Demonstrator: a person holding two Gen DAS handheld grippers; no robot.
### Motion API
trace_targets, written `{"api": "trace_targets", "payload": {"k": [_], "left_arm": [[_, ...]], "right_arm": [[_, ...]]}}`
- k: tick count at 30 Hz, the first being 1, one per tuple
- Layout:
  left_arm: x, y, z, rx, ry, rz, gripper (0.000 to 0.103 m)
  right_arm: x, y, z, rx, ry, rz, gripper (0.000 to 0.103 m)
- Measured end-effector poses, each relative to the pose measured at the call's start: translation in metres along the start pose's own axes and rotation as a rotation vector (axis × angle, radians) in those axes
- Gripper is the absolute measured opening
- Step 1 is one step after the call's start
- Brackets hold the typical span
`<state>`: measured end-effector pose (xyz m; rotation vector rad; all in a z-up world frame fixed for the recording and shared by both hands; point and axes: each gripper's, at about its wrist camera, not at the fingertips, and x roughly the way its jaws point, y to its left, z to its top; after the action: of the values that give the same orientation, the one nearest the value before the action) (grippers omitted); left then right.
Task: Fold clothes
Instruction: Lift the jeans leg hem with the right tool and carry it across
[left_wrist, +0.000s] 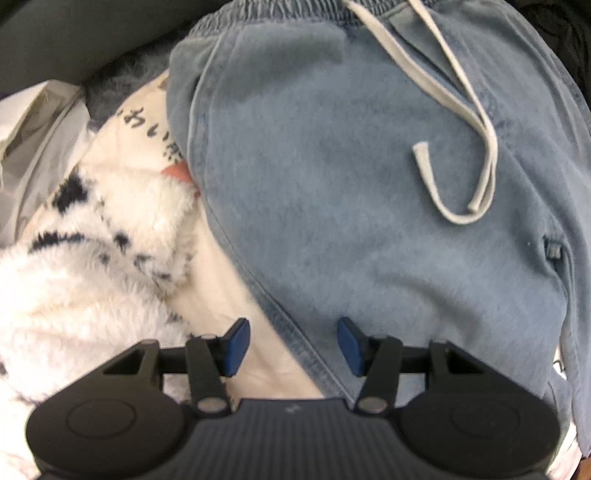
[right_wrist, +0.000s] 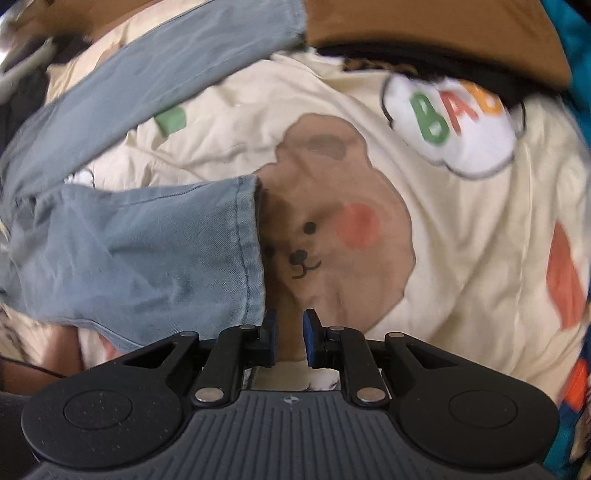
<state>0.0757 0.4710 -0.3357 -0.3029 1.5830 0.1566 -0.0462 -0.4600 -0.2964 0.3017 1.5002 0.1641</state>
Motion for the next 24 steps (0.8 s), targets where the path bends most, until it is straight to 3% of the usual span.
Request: {"api": "trace_targets", "payload": {"k": [4,8,14,17,19,21,24], "left_arm": [[0.003,0.003,-0.003,-0.007,0.005,-0.008,0.055],[0.006,0.005,-0.008,-0.037,-0.007,-0.024,0.056],[0.011,0.014,-0.024,-0.127,-0.034,-0.089,0.056],[0.011,0.016,-0.029,-0.141,-0.051,-0.113,0.056],[0.009,0.017,-0.029,-0.144,-0.061,-0.124,0.055],[0.006,0.018,-0.03,-0.146,-0.071,-0.135,0.055],[0.005,0.023,-0.03,-0.189,-0.104,-0.16,0.054]], "right_arm": [[0.014,-0.011,-0.009,0.125,0.053,0.102,0.054],[0.039,-0.015,-0.026,0.218,0.127,0.197,0.062],[0.08,-0.027,-0.059,0.403,0.208,0.299,0.062],[0.088,-0.03,-0.066,0.475,0.181,0.346,0.058],[0.086,-0.026,-0.064,0.476,0.156,0.351,0.035],[0.08,-0.022,-0.061,0.465,0.139,0.335,0.021],[0.063,-0.02,-0.059,0.469,0.11,0.329,0.015]]}}
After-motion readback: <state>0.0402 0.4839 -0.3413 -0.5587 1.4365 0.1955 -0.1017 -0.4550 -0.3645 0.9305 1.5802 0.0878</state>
